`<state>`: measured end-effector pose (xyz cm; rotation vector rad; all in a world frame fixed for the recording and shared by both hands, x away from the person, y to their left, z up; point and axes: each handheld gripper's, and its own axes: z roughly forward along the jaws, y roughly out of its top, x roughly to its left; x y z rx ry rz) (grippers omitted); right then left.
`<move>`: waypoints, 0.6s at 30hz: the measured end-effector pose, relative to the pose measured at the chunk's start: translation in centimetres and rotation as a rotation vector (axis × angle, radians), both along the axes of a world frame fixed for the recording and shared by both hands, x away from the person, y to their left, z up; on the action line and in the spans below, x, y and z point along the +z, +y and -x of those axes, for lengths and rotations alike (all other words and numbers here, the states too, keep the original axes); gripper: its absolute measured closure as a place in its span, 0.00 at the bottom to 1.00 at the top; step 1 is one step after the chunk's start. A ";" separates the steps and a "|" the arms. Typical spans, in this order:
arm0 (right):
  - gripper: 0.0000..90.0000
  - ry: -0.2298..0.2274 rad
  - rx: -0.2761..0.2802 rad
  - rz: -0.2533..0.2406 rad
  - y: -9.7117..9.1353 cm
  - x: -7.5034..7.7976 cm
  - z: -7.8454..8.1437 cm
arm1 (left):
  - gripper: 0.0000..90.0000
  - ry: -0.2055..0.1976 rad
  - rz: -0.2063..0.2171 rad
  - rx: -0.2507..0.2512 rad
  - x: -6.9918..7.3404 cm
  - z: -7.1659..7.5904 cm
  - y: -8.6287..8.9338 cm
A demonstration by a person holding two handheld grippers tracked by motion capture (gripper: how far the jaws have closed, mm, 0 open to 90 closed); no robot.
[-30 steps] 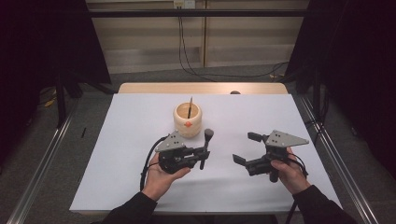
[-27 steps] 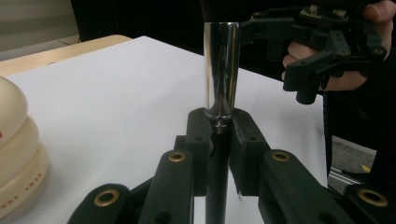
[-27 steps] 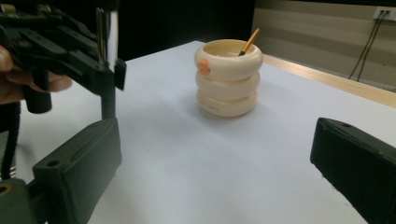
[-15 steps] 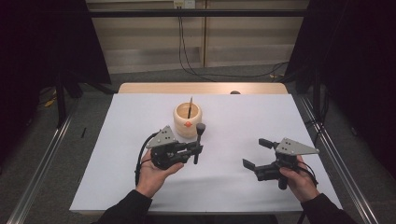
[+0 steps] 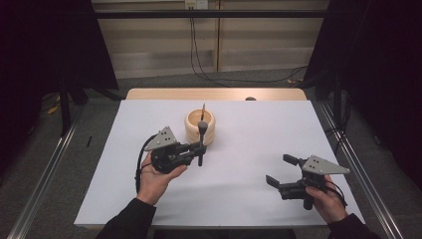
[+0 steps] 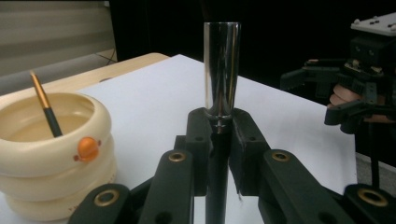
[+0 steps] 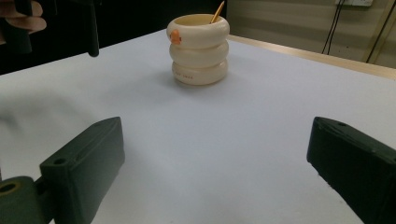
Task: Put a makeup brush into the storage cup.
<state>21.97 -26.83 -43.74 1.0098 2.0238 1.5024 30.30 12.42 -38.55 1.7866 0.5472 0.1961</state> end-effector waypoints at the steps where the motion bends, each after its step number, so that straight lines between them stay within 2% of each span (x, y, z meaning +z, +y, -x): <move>1: 0.04 -0.001 0.000 0.000 0.0 0.0 0.1 | 0.88 -0.001 0.008 0.000 0.1 -0.1 0.0; 5: 0.04 0.000 0.004 0.003 -0.2 -0.2 0.4 | 0.88 -0.012 -0.002 0.019 0.4 -0.5 0.4; 6: 0.04 0.004 0.005 0.002 -0.2 -0.2 0.5 | 0.88 -0.010 0.010 0.010 0.4 -0.6 0.5; 8: 0.04 0.003 0.000 0.001 -0.4 -0.3 0.6 | 0.88 -0.015 0.005 0.034 0.7 -0.8 0.7; 9: 0.04 0.004 -0.005 0.003 -0.4 -0.3 0.6 | 0.88 -0.014 0.019 0.030 0.8 -1.0 0.8; 10: 0.04 0.004 -0.009 0.001 -0.4 -0.3 0.6 | 0.88 -0.019 0.005 0.044 0.9 -1.1 0.9; 14: 0.03 0.005 -0.006 -0.002 -0.5 -0.4 0.7 | 0.88 -0.014 0.007 0.070 0.9 -1.7 1.0; 16: 0.03 0.004 -0.003 -0.004 -0.4 -0.4 0.7 | 0.88 -0.012 0.018 0.059 1.0 -2.2 1.2; 17: 0.03 0.005 -0.001 0.000 -0.4 -0.4 0.7 | 0.88 -0.013 0.006 0.075 1.1 -2.3 1.2; 18: 0.03 0.006 0.001 0.004 -0.4 -0.4 0.7 | 0.88 -0.015 0.012 0.079 1.2 -2.5 1.2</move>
